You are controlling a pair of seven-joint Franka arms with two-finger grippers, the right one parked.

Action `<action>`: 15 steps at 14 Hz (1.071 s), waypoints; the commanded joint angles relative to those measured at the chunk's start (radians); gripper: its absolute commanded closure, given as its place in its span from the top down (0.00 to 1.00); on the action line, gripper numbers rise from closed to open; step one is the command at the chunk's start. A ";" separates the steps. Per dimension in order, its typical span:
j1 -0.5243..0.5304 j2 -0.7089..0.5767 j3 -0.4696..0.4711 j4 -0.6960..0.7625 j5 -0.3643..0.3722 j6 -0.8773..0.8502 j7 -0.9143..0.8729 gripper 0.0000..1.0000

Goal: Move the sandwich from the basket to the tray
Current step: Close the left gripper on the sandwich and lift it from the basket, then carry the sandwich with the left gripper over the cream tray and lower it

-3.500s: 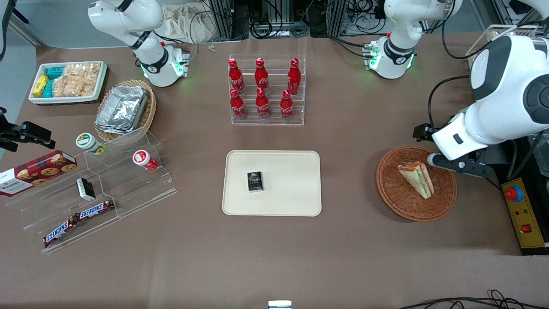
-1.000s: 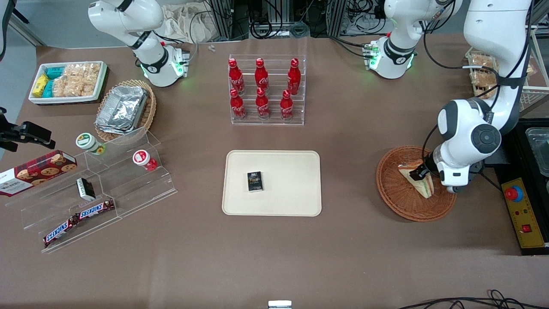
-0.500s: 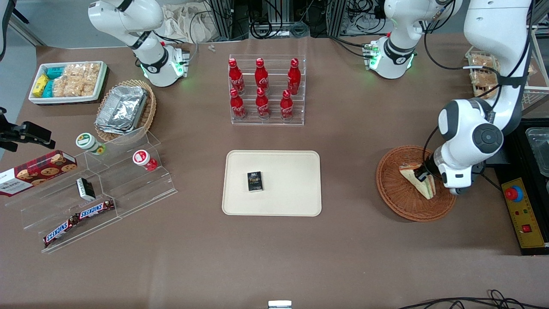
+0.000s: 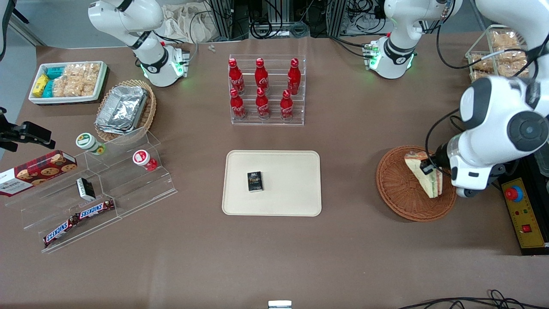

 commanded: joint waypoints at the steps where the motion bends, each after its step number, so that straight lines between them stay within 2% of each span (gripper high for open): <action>1: -0.009 0.084 -0.145 0.110 -0.004 -0.057 0.109 0.00; 4: -0.047 0.205 -0.277 0.127 0.008 -0.043 0.136 0.00; 7: -0.150 0.351 -0.284 0.196 0.042 -0.014 0.131 0.00; 9: -0.217 0.455 -0.284 0.270 0.095 0.007 0.066 0.00; 11: -0.250 0.528 -0.284 0.291 0.183 0.053 -0.017 0.00; 12: -0.259 0.551 -0.284 0.290 0.200 0.090 -0.049 0.00; 15: -0.277 0.583 -0.284 0.291 0.203 0.136 -0.103 0.08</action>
